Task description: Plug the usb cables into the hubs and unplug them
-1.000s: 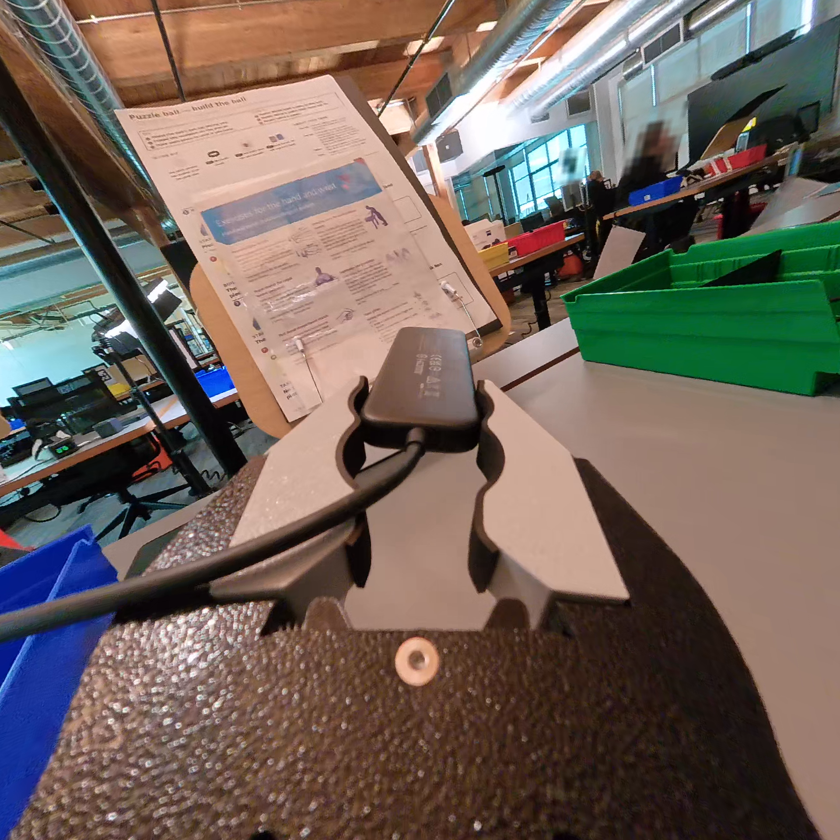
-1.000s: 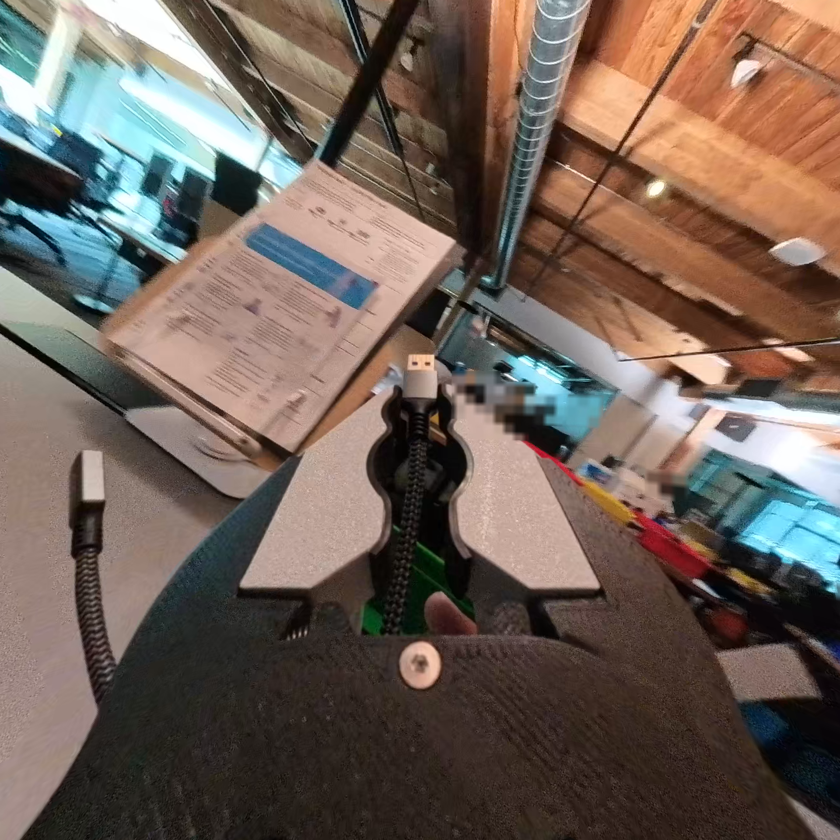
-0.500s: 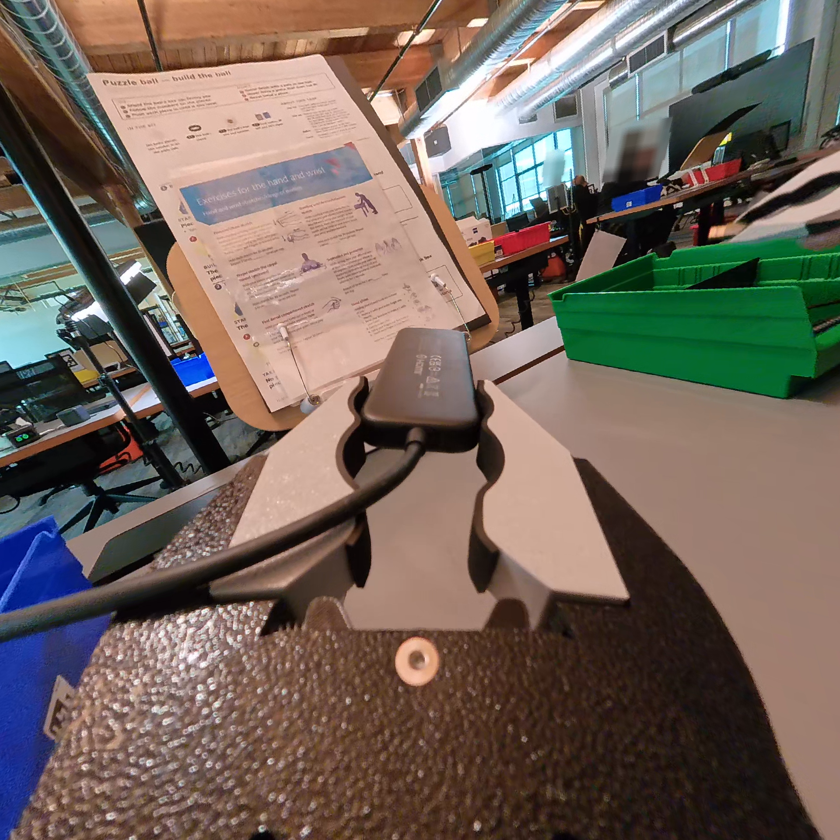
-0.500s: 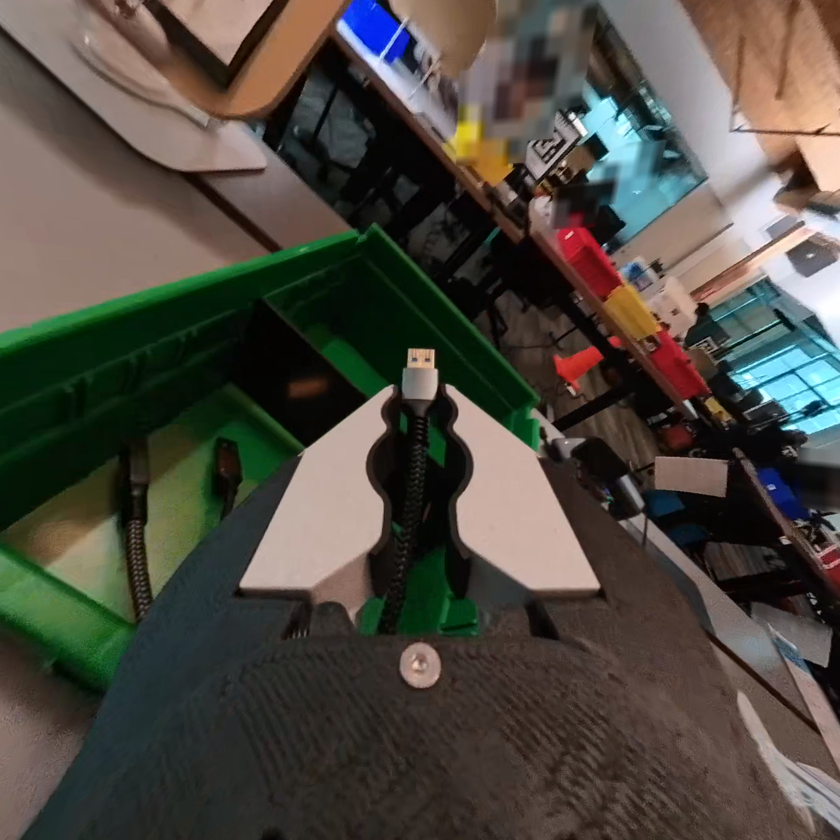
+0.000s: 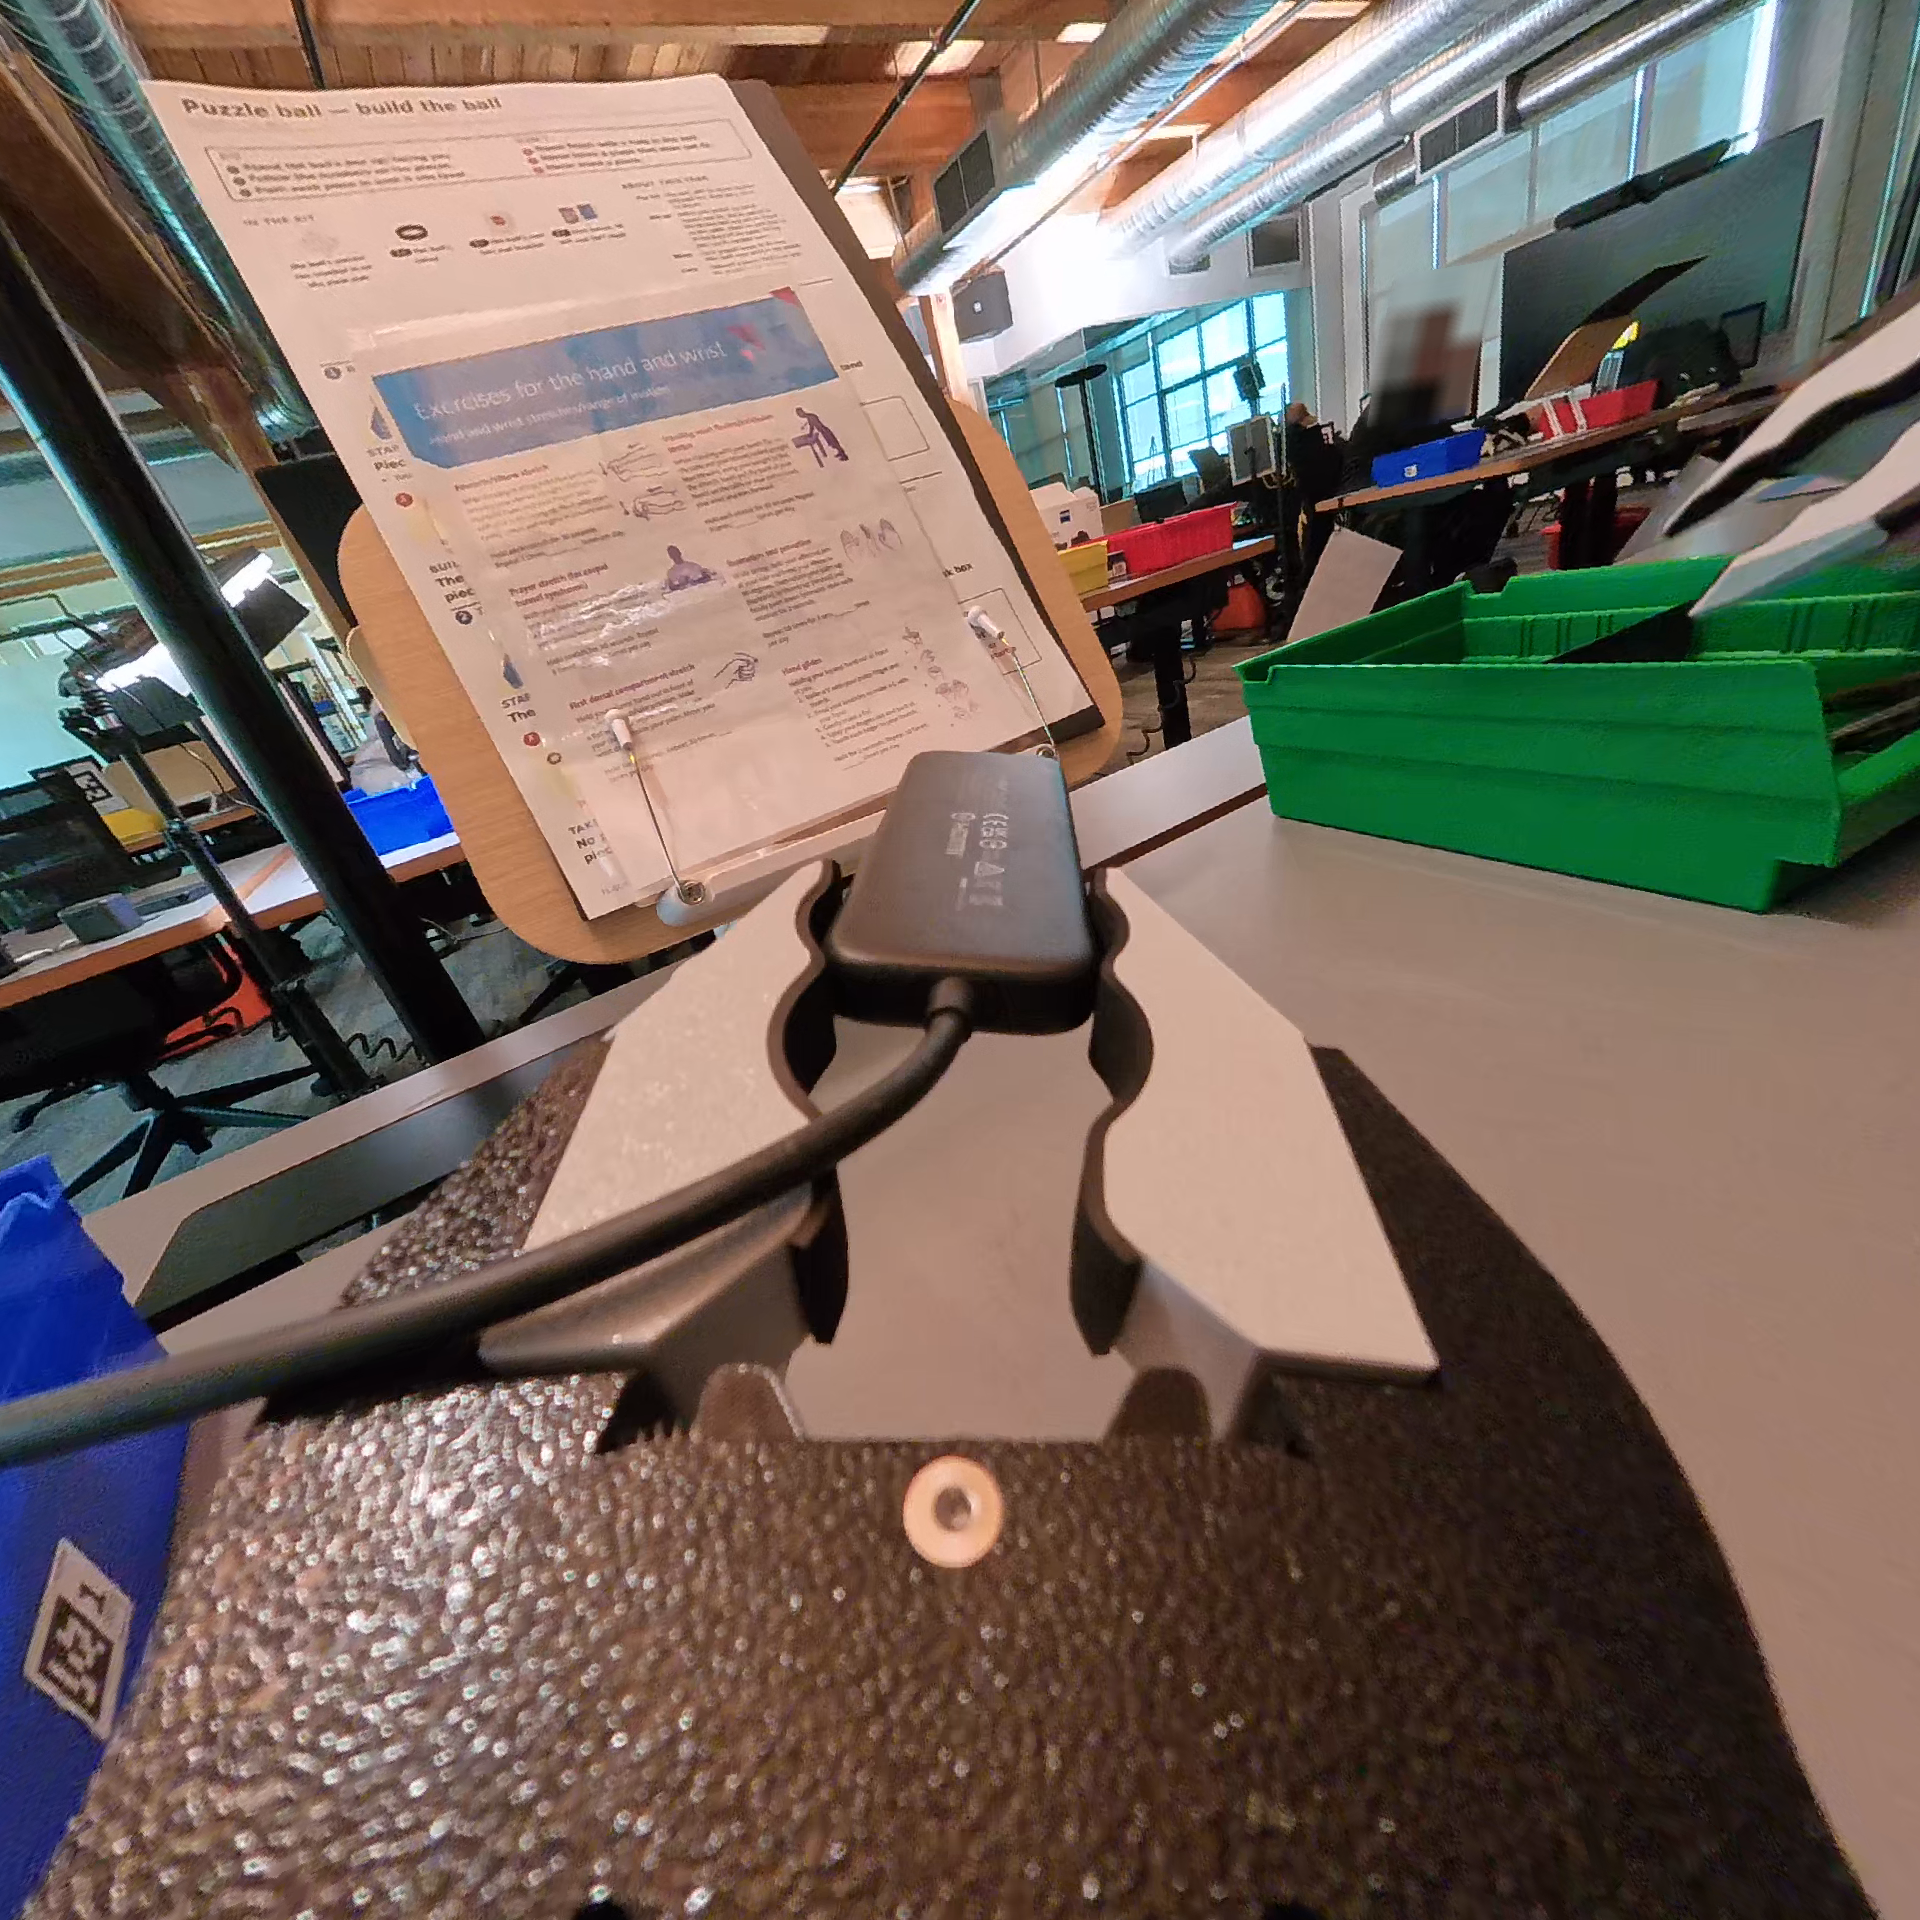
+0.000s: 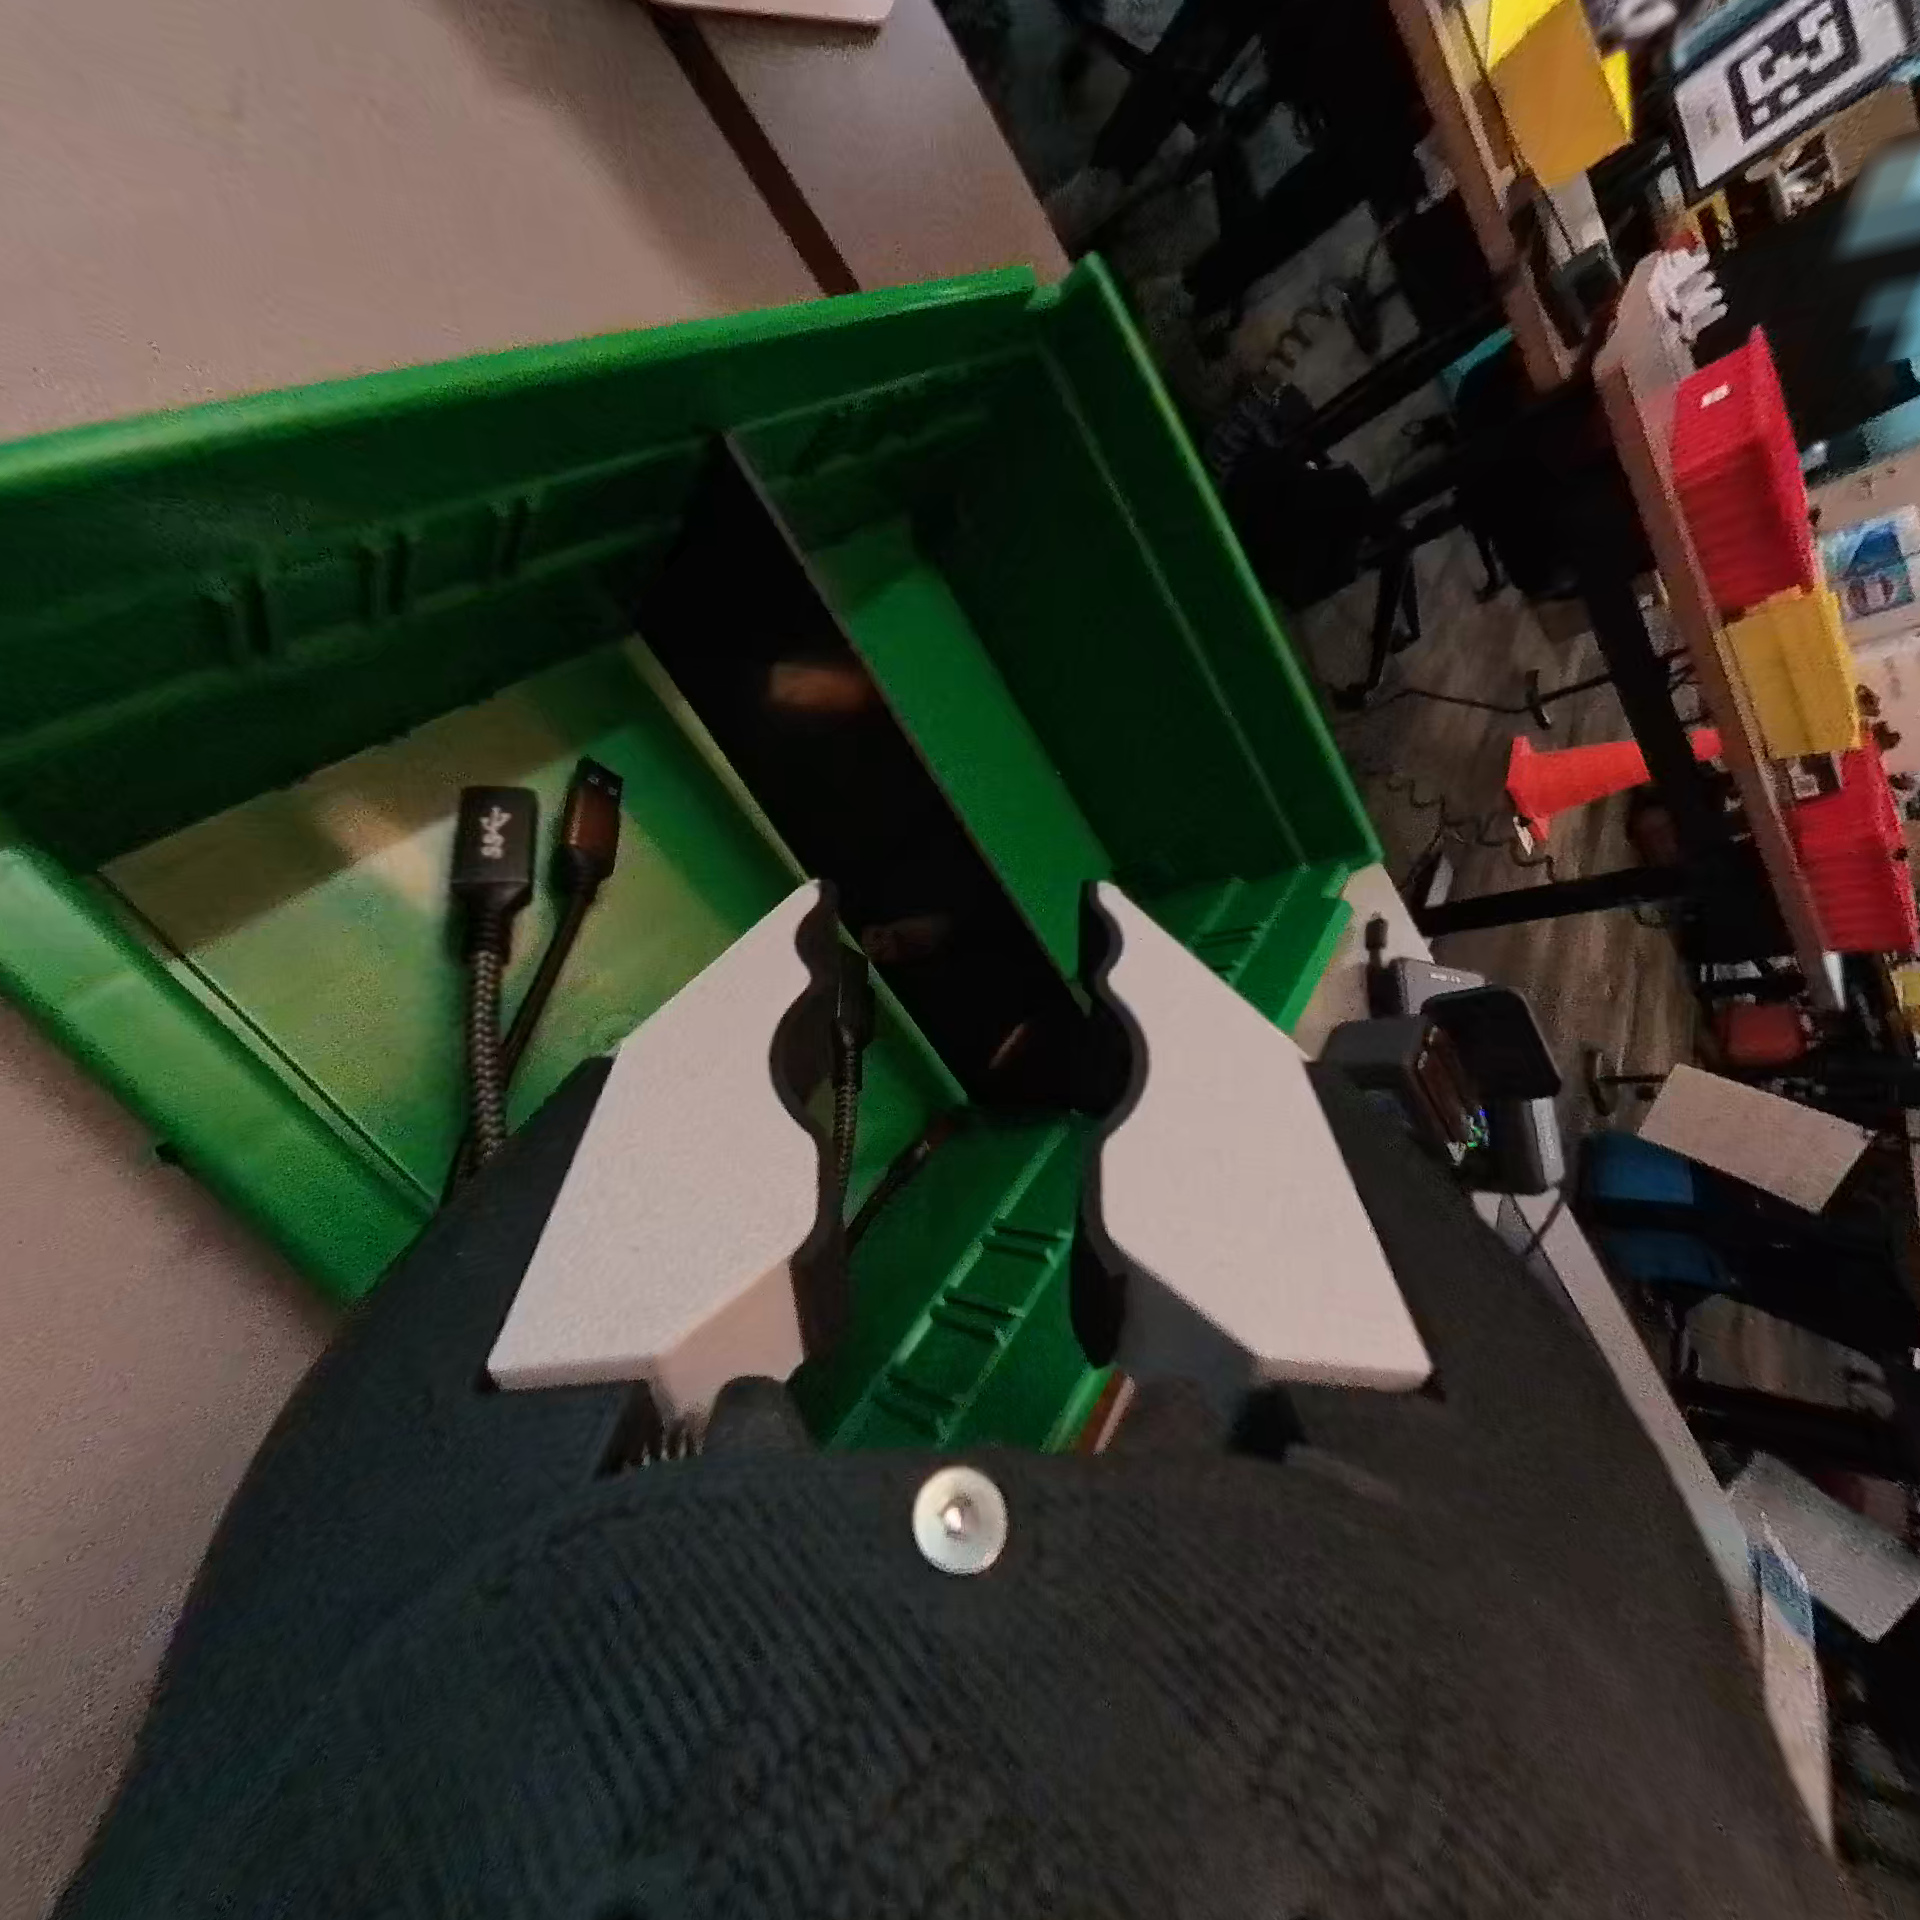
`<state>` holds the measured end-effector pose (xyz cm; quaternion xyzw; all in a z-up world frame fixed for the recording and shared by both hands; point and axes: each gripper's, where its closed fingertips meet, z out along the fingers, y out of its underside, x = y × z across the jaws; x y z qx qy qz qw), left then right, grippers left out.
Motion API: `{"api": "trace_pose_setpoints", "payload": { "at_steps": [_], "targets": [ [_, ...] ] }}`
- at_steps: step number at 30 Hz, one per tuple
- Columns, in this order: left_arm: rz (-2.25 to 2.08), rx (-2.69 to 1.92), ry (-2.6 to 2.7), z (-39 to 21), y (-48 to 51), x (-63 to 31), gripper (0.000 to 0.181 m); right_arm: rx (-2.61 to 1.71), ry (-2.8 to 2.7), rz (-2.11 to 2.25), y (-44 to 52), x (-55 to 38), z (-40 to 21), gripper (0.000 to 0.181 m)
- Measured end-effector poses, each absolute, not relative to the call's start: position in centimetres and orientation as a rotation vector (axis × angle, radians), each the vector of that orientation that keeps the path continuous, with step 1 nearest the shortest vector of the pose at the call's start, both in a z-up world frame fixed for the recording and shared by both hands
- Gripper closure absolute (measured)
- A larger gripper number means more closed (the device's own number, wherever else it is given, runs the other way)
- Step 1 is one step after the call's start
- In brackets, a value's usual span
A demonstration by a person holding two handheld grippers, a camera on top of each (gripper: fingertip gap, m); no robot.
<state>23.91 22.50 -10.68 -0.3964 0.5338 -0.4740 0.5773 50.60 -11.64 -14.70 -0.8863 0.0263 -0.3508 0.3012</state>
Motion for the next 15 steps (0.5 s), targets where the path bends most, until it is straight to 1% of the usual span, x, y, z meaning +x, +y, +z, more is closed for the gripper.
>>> {"api": "trace_pose_setpoints", "payload": {
  "at_steps": [2,4,5,8,9,11,12,13,15],
  "targets": [
    [-1.116,-0.928,1.253,-10.7,22.4,23.9,0.136,-2.295,0.164,-0.955,-11.7,50.7,-12.6,0.132],
    [-1.126,-0.915,1.271,-10.7,22.0,24.0,0.136,-2.173,0.221,-0.854,-9.9,48.8,-10.5,0.132],
    [-1.134,-0.905,1.281,-10.7,21.7,24.0,0.136,-2.107,0.249,-0.735,-8.2,47.0,-9.8,0.131],
    [-1.230,-0.837,1.322,-10.4,20.0,23.7,0.136,-1.853,0.268,-0.248,-1.4,39.2,-8.1,0.110],
    [-1.290,-0.801,1.339,-10.2,19.1,23.5,0.136,-1.764,0.256,-0.095,0.8,36.4,-7.7,0.108],
    [-1.474,-0.706,1.430,-10.1,16.7,22.7,0.136,-1.646,0.161,0.198,4.5,30.5,-7.6,0.090],
    [-1.588,-0.666,1.473,-10.0,15.6,22.1,0.136,-1.610,0.087,0.288,5.8,28.0,-7.7,0.089],
    [-1.699,-0.631,1.518,-10.0,14.6,21.4,0.136,-1.584,-0.020,0.334,6.6,25.8,-7.9,0.084],
    [-1.855,-0.562,1.644,-10.5,13.0,20.1,0.136,-1.591,-0.178,0.258,7.9,23.7,-9.2,0.086]
  ]
}}
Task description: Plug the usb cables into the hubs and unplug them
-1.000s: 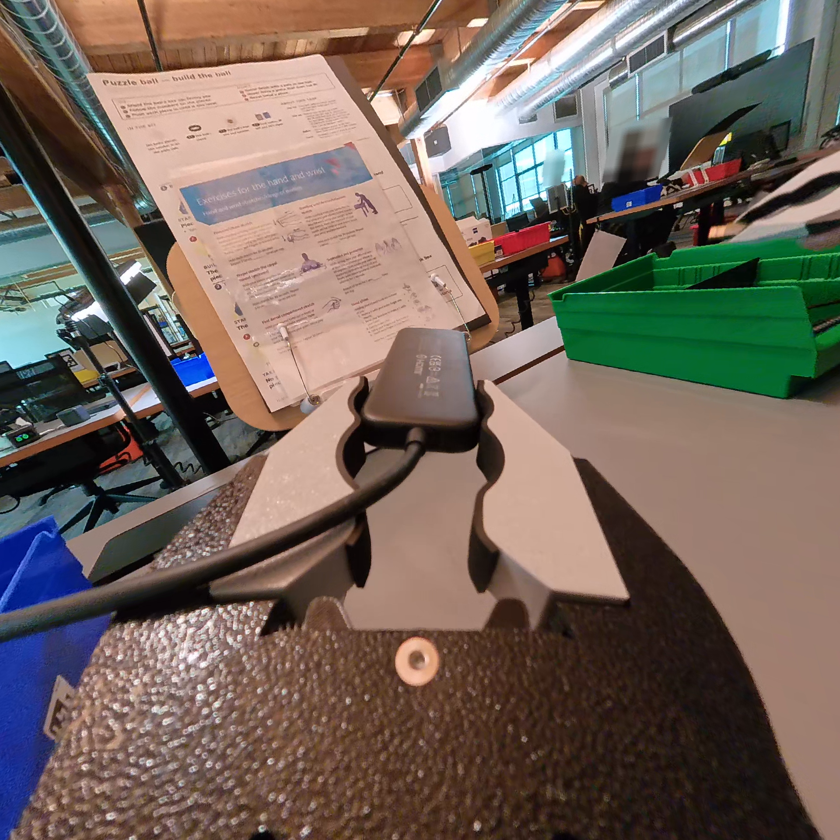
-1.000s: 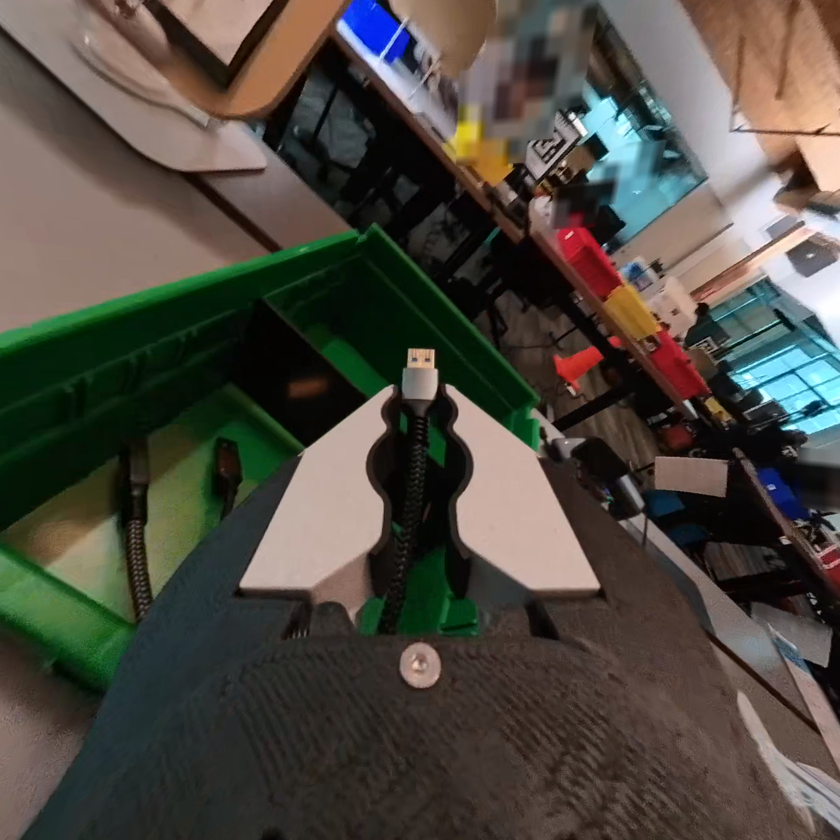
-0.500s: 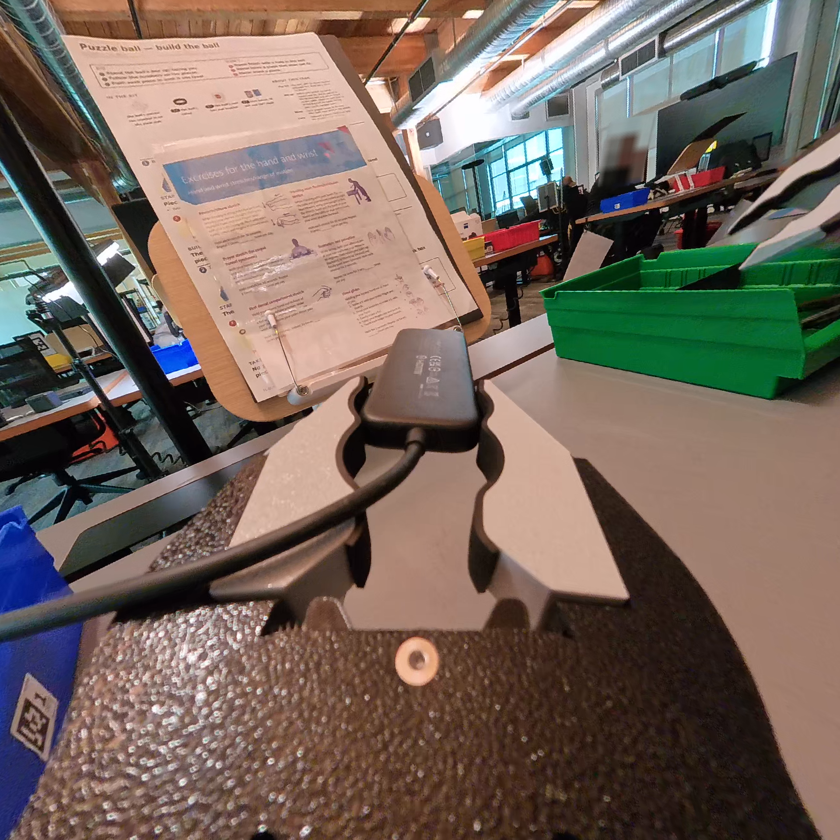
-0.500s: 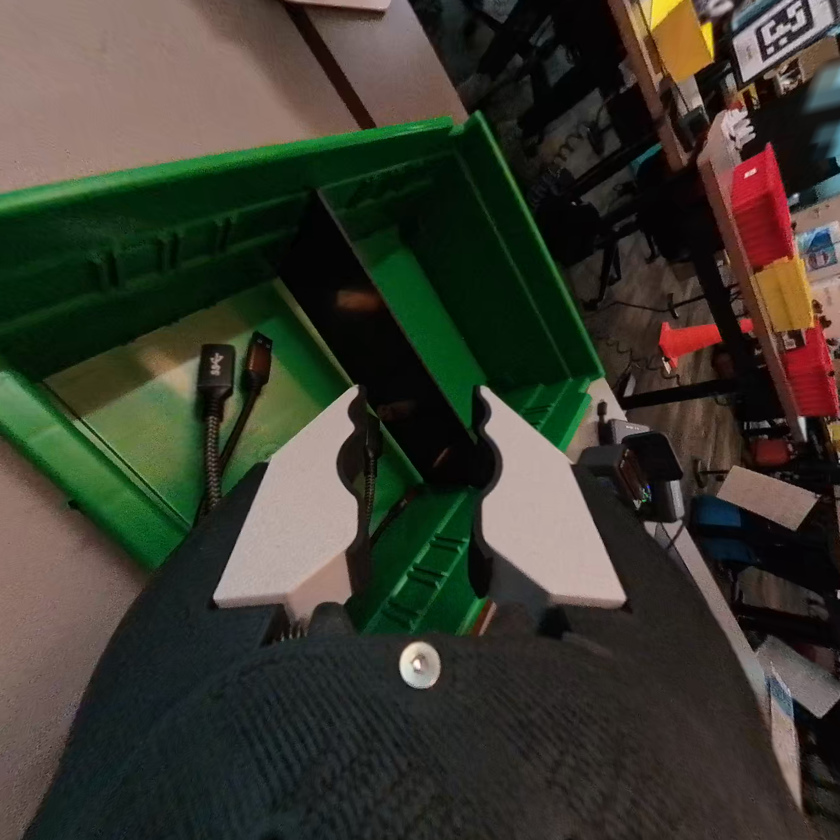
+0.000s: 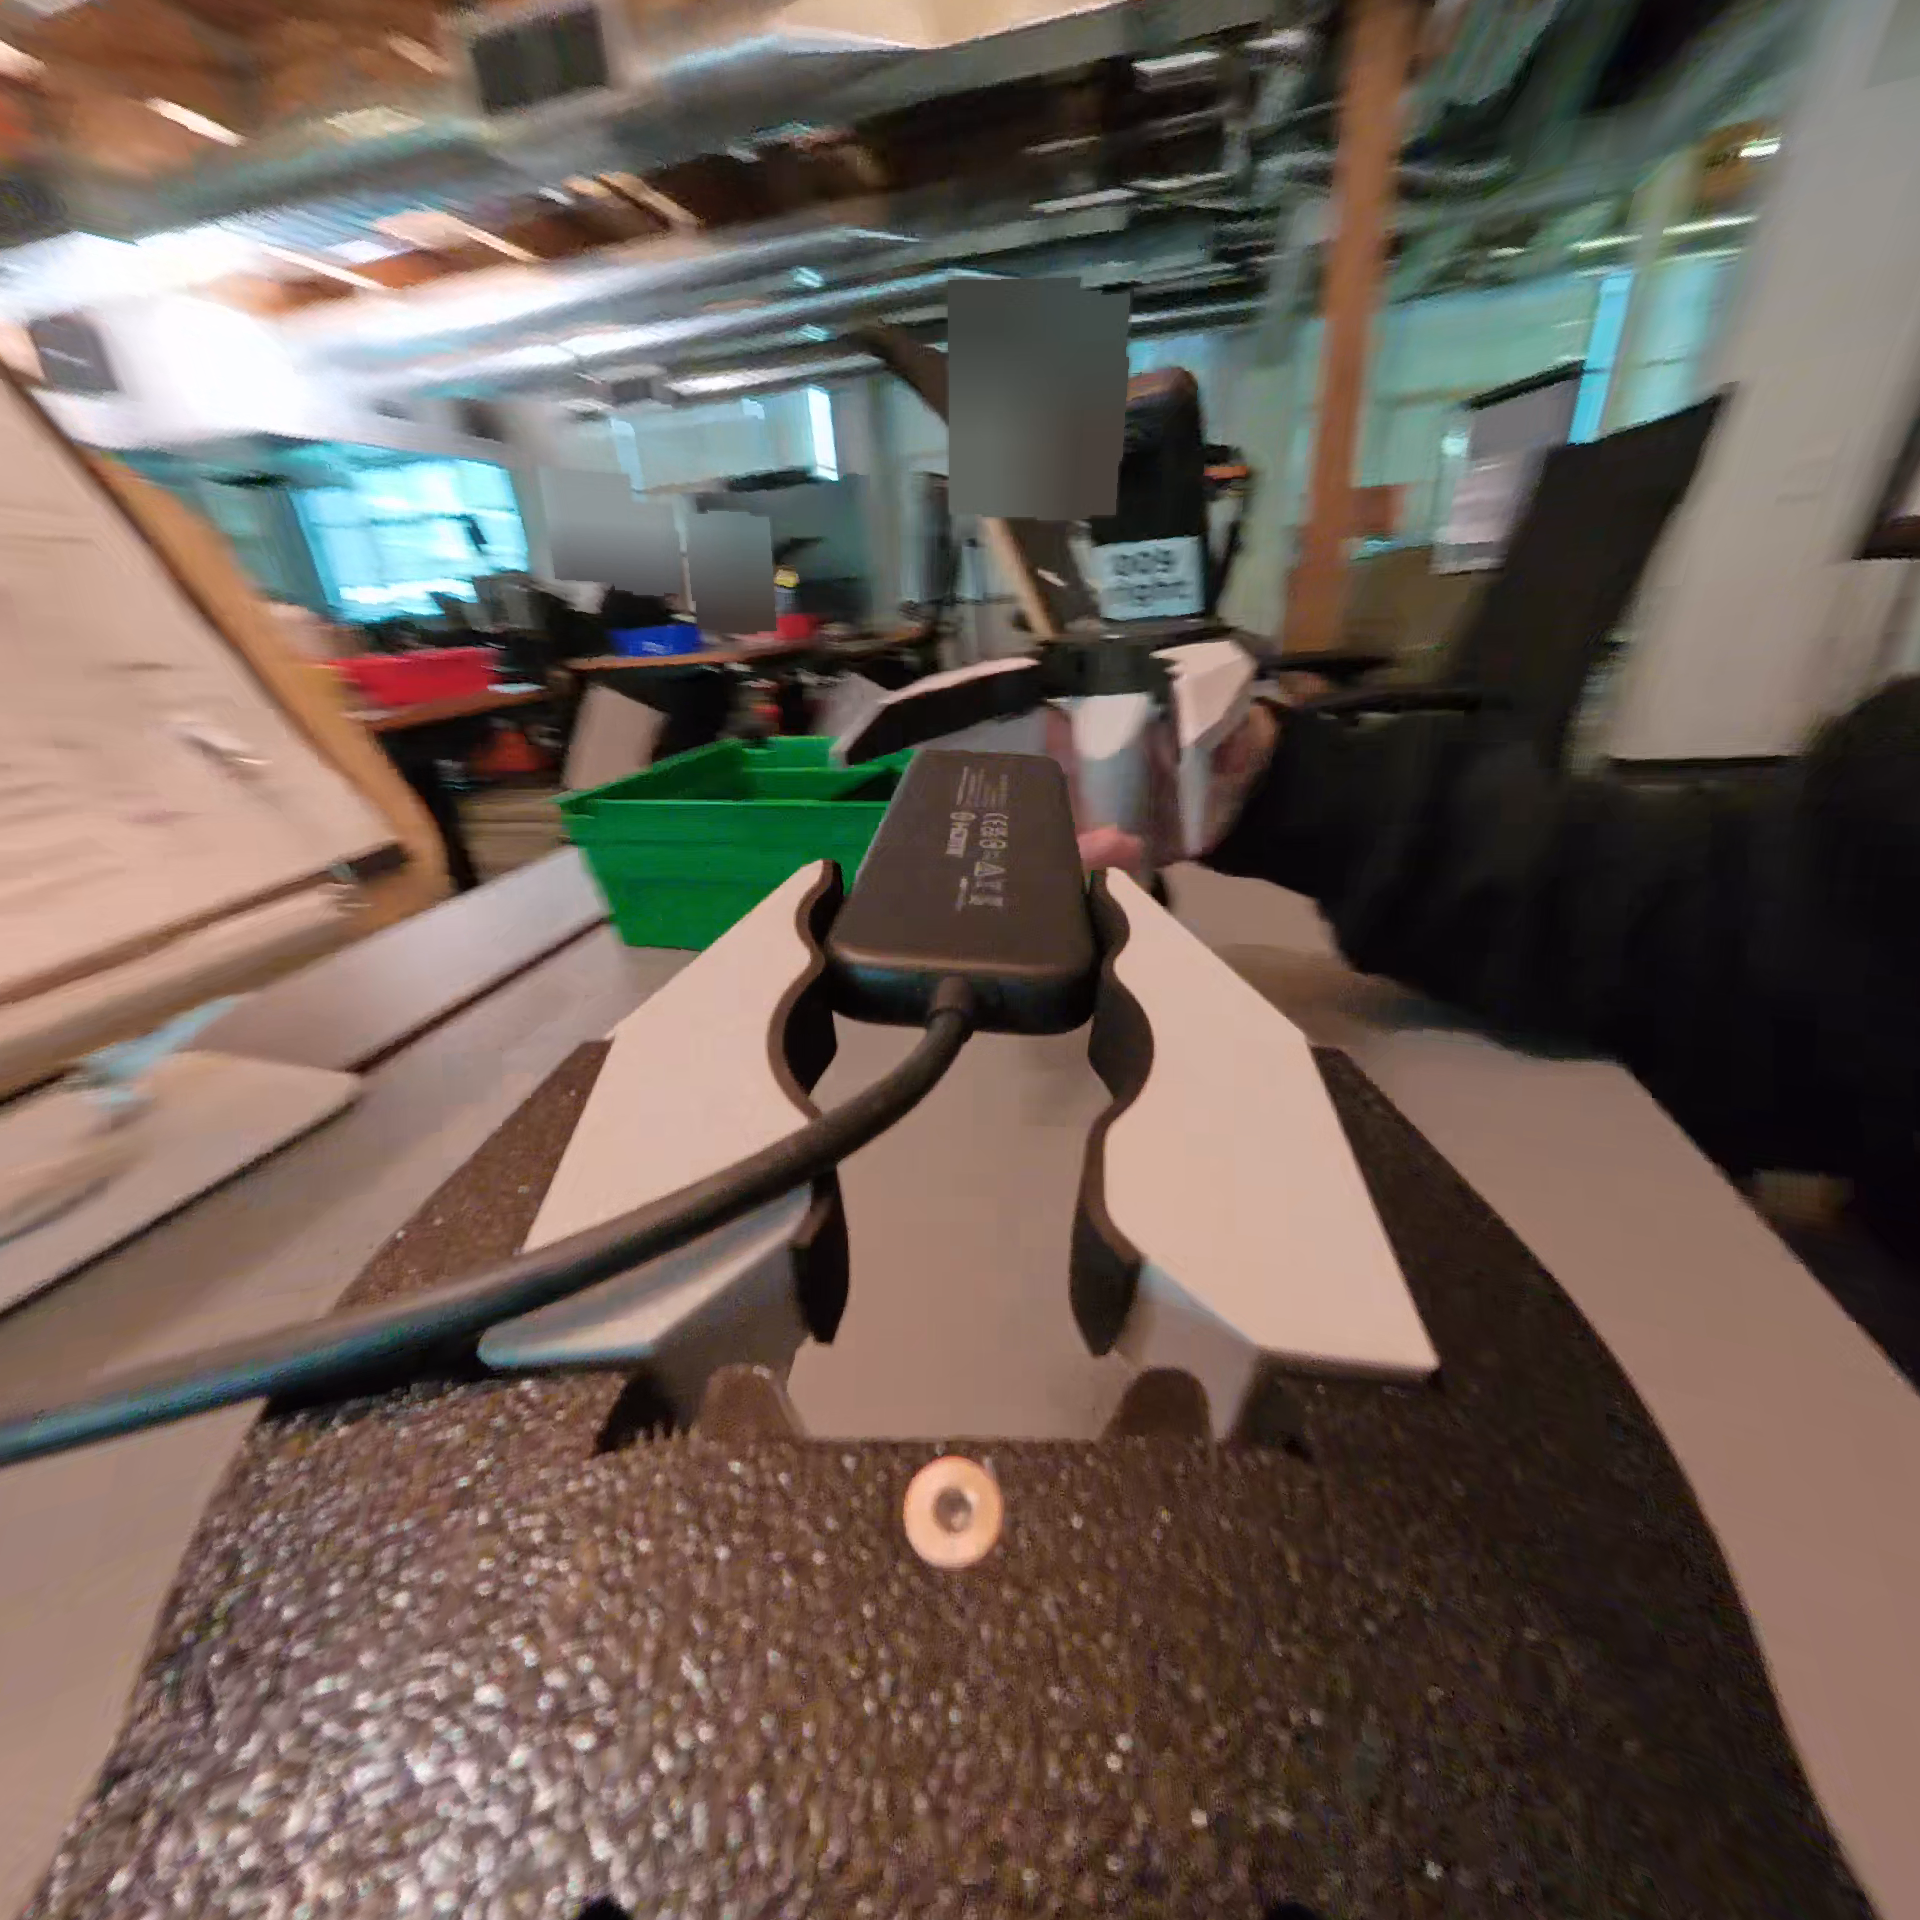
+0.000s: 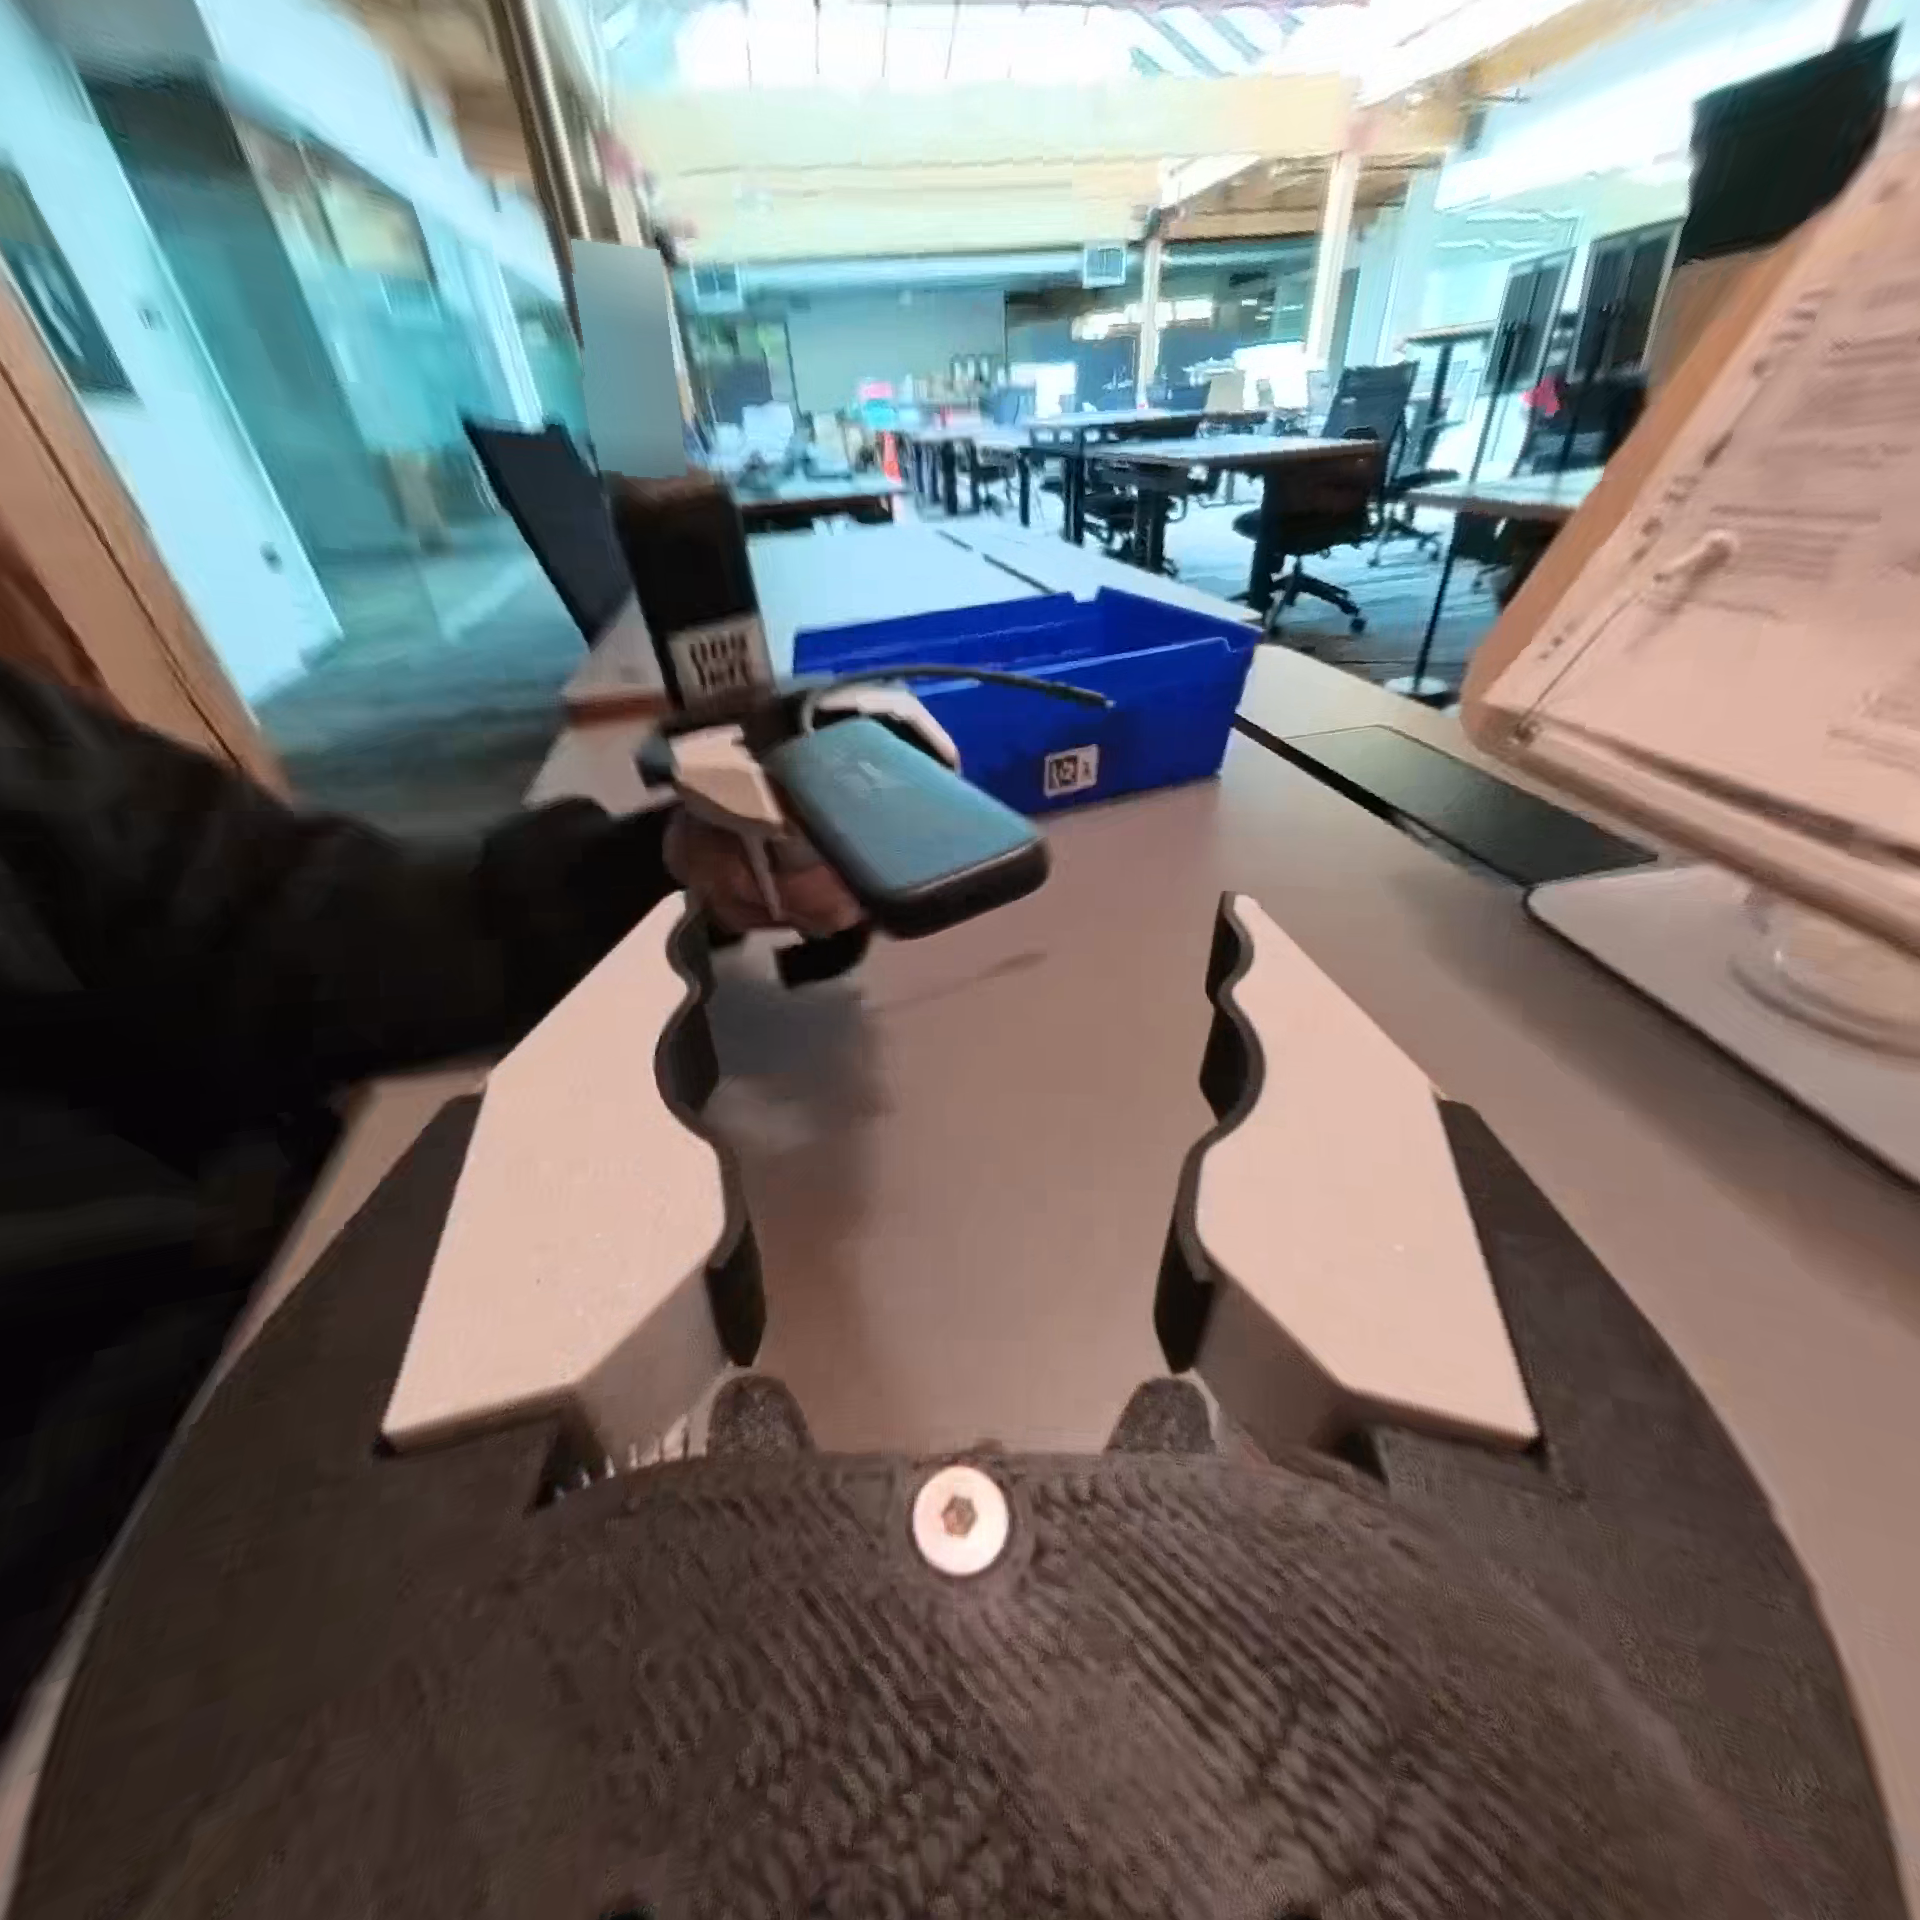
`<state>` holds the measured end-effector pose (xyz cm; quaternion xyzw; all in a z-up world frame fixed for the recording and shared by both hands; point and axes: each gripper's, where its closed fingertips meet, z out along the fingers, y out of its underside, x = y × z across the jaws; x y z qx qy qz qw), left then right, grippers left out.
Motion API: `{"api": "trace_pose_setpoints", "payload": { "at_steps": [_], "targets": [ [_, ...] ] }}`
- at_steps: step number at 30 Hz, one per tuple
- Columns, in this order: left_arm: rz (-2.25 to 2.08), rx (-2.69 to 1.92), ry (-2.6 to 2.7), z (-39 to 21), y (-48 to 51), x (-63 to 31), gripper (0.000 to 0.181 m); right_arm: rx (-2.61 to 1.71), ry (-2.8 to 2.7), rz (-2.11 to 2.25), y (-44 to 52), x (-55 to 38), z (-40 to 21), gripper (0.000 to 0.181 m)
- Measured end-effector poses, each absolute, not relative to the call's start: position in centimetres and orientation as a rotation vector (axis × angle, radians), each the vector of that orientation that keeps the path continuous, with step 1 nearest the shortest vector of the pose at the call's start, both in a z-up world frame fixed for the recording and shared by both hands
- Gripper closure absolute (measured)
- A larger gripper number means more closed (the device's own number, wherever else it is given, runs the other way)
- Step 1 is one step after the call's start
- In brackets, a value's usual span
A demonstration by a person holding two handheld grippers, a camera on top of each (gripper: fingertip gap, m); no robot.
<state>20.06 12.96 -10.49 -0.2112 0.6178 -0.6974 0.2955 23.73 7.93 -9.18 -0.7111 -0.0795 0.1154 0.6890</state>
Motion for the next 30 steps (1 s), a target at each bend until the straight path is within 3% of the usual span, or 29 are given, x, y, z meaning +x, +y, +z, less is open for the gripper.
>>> {"api": "trace_pose_setpoints", "payload": {
  "at_steps": [1,7,13,22,23,25,30],
  "targets": [
    [-1.870,-0.537,1.693,-11.0,12.5,19.7,0.136,-1.603,-0.230,0.215,8.5,23.2,-9.8,0.084],
    [-1.975,-0.486,1.771,-11.6,11.0,18.8,0.136,-1.575,-0.390,0.278,9.5,19.2,-11.0,0.115],
    [-2.008,-0.471,1.797,-12.0,10.2,18.7,0.136,-1.588,-0.418,0.271,10.1,18.0,-11.9,0.129],
    [-2.003,-0.458,1.786,-12.1,10.1,18.6,0.135,-1.599,-0.432,0.235,10.7,17.8,-12.0,0.129],
    [-2.008,-0.481,1.761,-12.0,10.1,18.8,0.132,-1.571,-0.417,0.225,10.5,17.9,-11.6,0.129],
    [-1.947,-0.516,1.753,-12.3,10.3,19.4,0.106,-1.533,-0.376,0.195,10.4,19.0,-10.7,0.129],
    [-1.852,-0.575,1.770,-13.2,10.3,20.3,0.090,-1.429,-0.253,0.007,8.0,23.0,-6.3,0.129]
  ]
}}
